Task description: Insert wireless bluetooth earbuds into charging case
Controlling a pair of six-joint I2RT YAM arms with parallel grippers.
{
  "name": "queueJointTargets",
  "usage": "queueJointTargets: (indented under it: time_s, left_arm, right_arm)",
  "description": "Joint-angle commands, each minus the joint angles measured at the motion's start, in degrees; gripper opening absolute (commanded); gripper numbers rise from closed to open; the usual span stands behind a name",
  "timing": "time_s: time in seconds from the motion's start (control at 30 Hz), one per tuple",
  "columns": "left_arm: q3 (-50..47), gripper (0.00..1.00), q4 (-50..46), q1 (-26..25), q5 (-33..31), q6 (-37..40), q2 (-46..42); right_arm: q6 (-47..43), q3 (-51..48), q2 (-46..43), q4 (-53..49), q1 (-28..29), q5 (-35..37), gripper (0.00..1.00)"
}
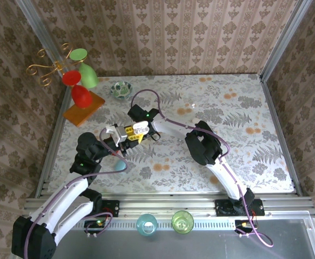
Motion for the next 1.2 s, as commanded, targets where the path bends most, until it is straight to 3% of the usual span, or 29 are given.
queueJointTargets:
  time_s: [0.0,0.27,0.5,0.87,1.03,1.17]
  left_arm:
    - [0.32,0.0,1.15,-0.32,-0.18,1.05,0.13]
    - [0.55,0.0,1.08,-0.3,-0.8,1.26,0.55]
    - [1.09,0.0,0.8,-0.34,-0.95,1.26,0.87]
    - [2.66,0.0,-4.22,-0.34,-1.56,3.81,0.42]
    - [3.0,0.0,-4.75,-0.37,-1.63,4.19,0.48]
    - [3.28,0.0,-5.13,-0.36,-1.56,4.06,0.34]
  right_arm:
    - [-0.32,0.13,-0.08,-2.39,-0.13,-1.91,0.3]
    - [-0.08,-6.07,-6.04,0.43,-0.76,-3.41,0.28]
    - [-0.09,-22.84,-16.99,4.02,-2.25,-3.56,0.28]
    - [-0.3,-48.69,-34.29,1.38,-3.71,0.05,0.29]
    - [0.01,-53.13,-36.16,2.27,-3.73,0.3,0.31]
    - [0.71,-53.09,-36.68,1.18,-3.7,3.33,0.37]
